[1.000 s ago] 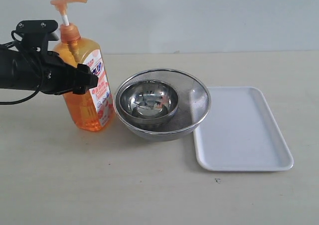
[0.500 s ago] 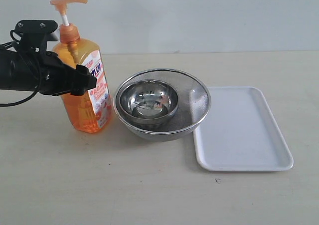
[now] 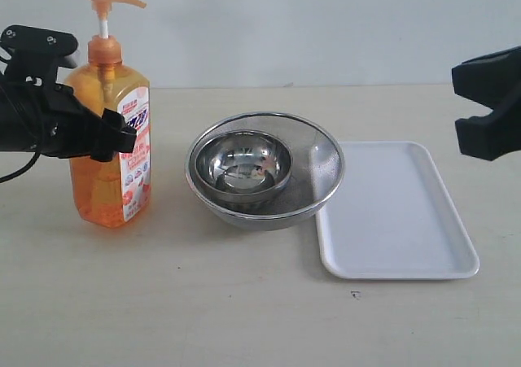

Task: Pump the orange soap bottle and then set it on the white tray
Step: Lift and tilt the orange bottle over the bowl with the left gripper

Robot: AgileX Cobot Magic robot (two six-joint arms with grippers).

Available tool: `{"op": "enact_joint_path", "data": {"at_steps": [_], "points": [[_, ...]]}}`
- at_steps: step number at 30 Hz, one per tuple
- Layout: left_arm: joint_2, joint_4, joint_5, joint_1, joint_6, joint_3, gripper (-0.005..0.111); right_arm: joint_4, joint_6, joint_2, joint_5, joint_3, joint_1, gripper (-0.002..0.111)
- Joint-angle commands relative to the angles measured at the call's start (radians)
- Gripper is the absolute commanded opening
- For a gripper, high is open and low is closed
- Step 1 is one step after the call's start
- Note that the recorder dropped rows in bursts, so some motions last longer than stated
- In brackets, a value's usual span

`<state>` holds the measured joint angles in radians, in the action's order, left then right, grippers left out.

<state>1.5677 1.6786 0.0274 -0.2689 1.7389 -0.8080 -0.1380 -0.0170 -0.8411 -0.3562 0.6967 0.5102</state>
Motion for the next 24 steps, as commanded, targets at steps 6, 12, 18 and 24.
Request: {"op": "enact_joint_path", "data": {"at_steps": [6,12,18,24], "points": [[-0.026,-0.105,0.085,-0.057,0.064,-0.051,0.005,0.012,0.017,0.002,0.054,-0.019,-0.002,0.0],[-0.026,-0.166,0.119,-0.057,0.064,-0.071,0.005,0.012,0.022,0.002,0.052,-0.019,-0.002,0.0],[-0.024,-0.247,0.145,-0.069,0.064,-0.071,0.005,0.012,0.022,0.002,0.067,-0.019,-0.002,0.0],[-0.023,-0.336,0.218,-0.134,0.059,-0.071,0.005,0.012,0.022,0.002,0.091,-0.019,-0.002,0.0]]}}
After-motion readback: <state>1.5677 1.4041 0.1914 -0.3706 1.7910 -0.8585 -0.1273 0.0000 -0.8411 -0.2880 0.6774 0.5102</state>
